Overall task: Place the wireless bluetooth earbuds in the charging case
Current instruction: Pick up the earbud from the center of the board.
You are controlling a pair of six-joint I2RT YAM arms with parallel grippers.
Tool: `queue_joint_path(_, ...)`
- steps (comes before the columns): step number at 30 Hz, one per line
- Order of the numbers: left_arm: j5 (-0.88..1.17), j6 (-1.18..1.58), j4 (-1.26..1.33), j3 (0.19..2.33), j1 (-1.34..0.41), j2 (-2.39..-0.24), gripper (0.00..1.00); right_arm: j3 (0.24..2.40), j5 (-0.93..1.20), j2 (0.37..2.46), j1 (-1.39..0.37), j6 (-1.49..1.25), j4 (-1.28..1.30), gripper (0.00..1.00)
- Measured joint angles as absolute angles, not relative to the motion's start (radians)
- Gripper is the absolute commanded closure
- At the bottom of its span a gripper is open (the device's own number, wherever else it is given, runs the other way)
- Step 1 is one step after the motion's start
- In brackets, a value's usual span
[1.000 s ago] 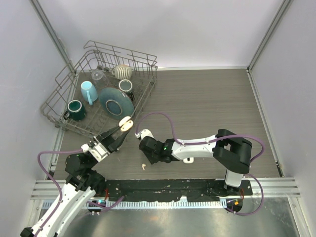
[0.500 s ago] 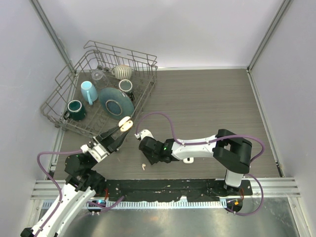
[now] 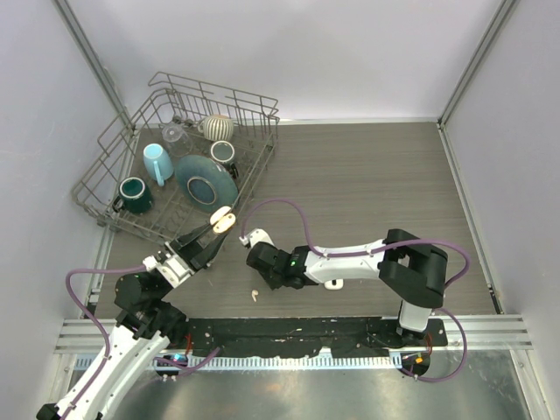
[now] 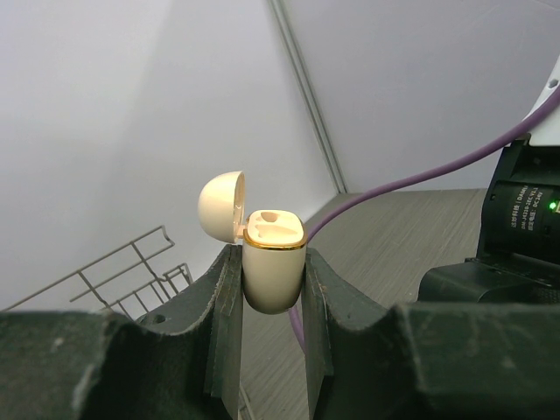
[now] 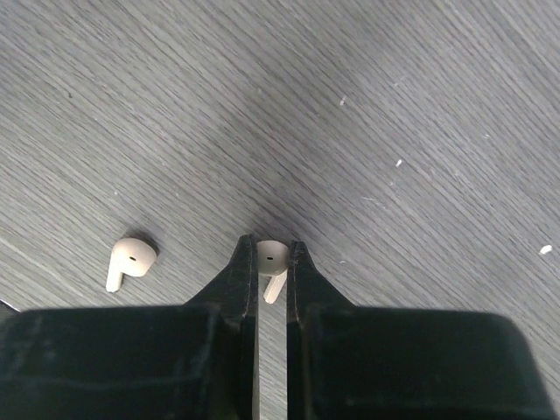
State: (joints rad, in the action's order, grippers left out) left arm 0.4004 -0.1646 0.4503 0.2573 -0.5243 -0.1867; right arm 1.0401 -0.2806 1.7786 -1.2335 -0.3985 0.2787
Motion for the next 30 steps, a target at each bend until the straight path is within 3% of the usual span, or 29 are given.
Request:
queue_joint_path(5,0.400,-0.165,0.451,0.257,-0.524,-0.187,1.00,0.987,-0.312,1.711,-1.234,-0.406,0.261,0.99)
queue_joint_path(12,0.392,-0.160,0.461,0.257,-0.524,-0.202,1.00,0.869,-0.410,1.452,-1.235,-0.421,0.166,0.99)
queue_joint_path(21,0.374,-0.138,0.519,0.253,-0.524,-0.235,1.00,0.672,-0.623,1.061,-1.293,-0.344,-0.197,0.99)
queue_joint_path(30,0.416,-0.134,0.580,0.223,-0.524,-0.266,1.00,0.643,-0.712,1.093,-1.340,-0.060,-0.707,0.99)
